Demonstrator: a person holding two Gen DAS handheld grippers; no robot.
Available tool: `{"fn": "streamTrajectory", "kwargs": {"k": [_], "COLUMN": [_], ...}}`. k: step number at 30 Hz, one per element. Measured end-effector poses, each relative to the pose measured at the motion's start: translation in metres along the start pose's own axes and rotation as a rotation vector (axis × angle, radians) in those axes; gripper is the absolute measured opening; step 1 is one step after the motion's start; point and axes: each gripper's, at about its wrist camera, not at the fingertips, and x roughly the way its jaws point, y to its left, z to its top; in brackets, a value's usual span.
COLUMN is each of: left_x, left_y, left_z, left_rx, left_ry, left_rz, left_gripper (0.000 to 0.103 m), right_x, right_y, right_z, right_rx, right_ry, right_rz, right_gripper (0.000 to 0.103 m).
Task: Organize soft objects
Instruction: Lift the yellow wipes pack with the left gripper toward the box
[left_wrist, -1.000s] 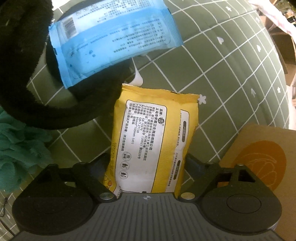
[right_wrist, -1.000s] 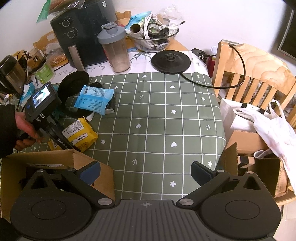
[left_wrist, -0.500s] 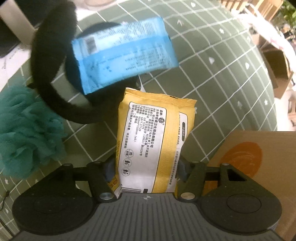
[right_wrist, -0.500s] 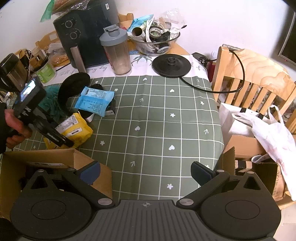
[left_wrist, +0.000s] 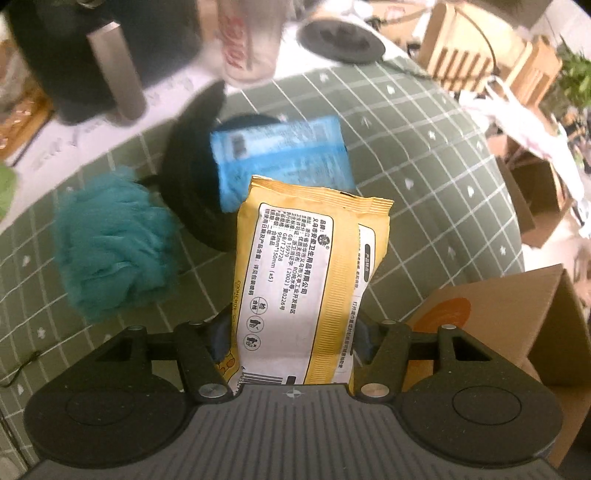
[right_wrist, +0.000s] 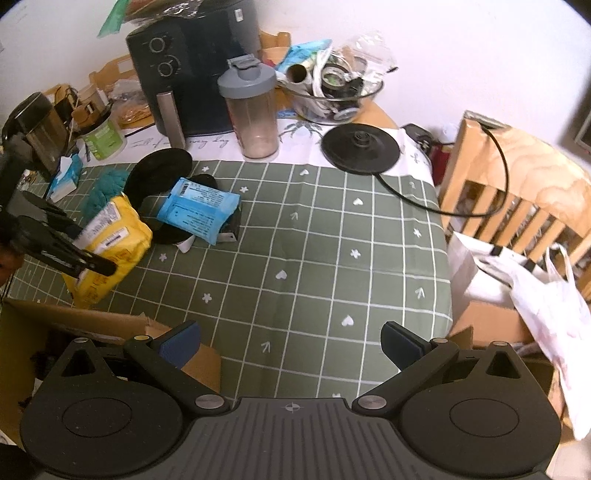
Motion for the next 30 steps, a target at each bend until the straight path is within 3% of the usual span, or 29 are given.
{"fn": "streamTrajectory", "kwargs": {"k": [16,30], "left_x": [-0.082,-0.142], "left_y": [0.019,-0.002], "left_z": [-0.038,-0.083], "left_rx": [-0.213,-0.344], "left_ry": [-0.231,-0.402], "left_rz": [0.032,0.078], "left_gripper": [0.060,0.060], "right_x": [0.035,0.079], "right_y": [0.022,0.049], "right_z": [0.034,0.052], "right_rx": [-0.200,-0.423], "right_ry": [-0.033,-0.094], "right_rz": [0.081,0.134], "right_gripper": [0.103,0.103]}}
